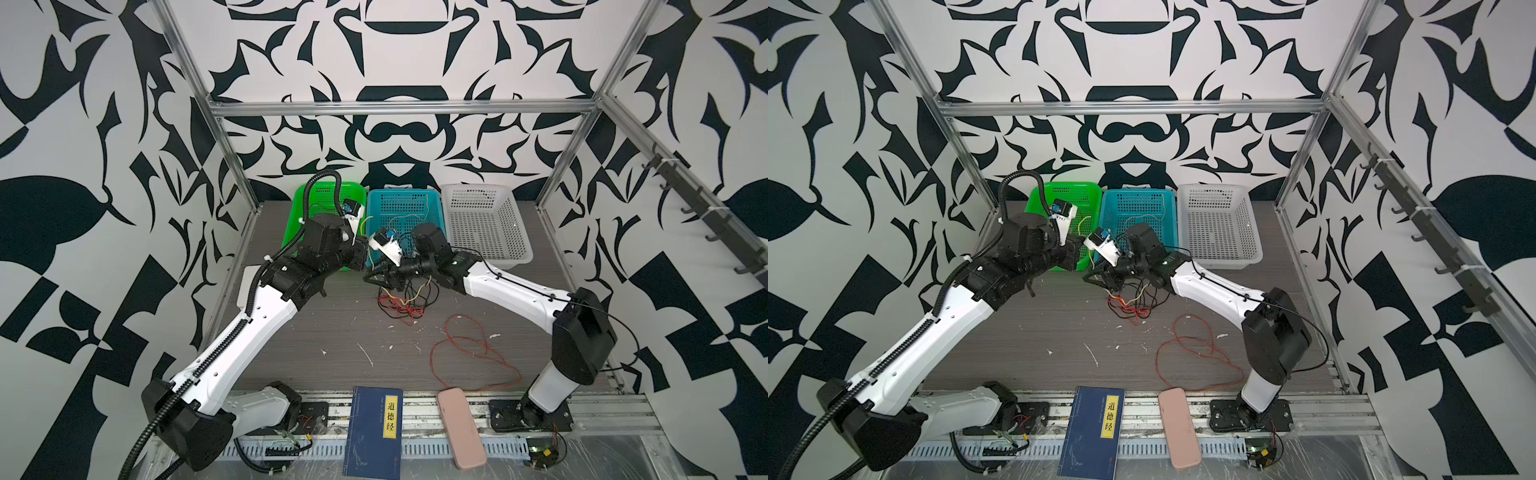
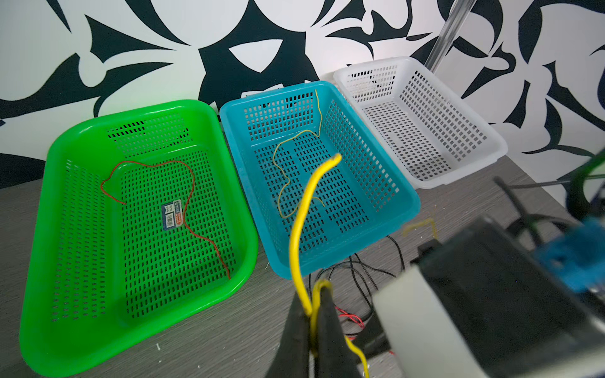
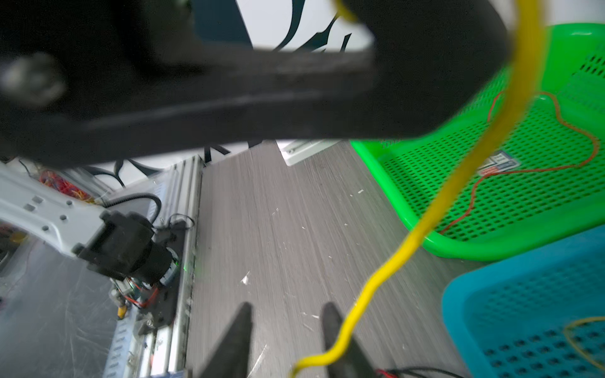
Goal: Untangle and sort cables by color
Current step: Untie the cable.
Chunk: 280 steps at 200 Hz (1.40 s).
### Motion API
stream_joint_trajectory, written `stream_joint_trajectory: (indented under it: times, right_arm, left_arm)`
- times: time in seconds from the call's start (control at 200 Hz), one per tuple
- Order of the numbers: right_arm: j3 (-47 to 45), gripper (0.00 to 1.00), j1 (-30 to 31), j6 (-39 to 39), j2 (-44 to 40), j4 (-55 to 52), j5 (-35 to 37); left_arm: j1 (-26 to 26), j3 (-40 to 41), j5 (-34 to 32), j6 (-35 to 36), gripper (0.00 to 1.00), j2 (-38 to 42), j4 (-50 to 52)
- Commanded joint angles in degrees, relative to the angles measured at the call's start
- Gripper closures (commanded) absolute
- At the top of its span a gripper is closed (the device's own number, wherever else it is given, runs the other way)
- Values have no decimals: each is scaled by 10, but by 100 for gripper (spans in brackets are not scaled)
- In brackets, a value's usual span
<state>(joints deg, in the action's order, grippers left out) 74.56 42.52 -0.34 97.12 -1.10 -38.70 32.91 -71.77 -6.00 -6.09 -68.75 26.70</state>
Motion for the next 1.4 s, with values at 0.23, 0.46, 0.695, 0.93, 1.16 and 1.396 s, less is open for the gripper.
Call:
stream_joint_trajectory:
  times: [0.23, 0.46, 0.695, 0.93, 1.16, 1.396]
  right_arm:
    - [-11, 89, 11, -30, -18, -69, 64]
    - [-68, 89, 13, -54, -54, -92, 104]
    - [-107, 90, 12, -78, -78, -113, 135]
    - [-145, 91, 2, -93, -83, -124, 183]
    - [-140, 81, -16, -98, -75, -138, 232]
    - [-139, 72, -34, -106, -74, -153, 266]
  left_arm:
    - [-11, -38, -67, 36, 100, -2, -2]
    - [-52, -84, -72, 55, 100, -11, 11]
    - [-78, -110, -82, 66, 100, -12, 18]
    - [-125, -140, -67, 65, 100, -9, 24]
    - [-152, -185, -60, 69, 100, -16, 35]
    - [-159, -225, -52, 70, 100, -18, 42]
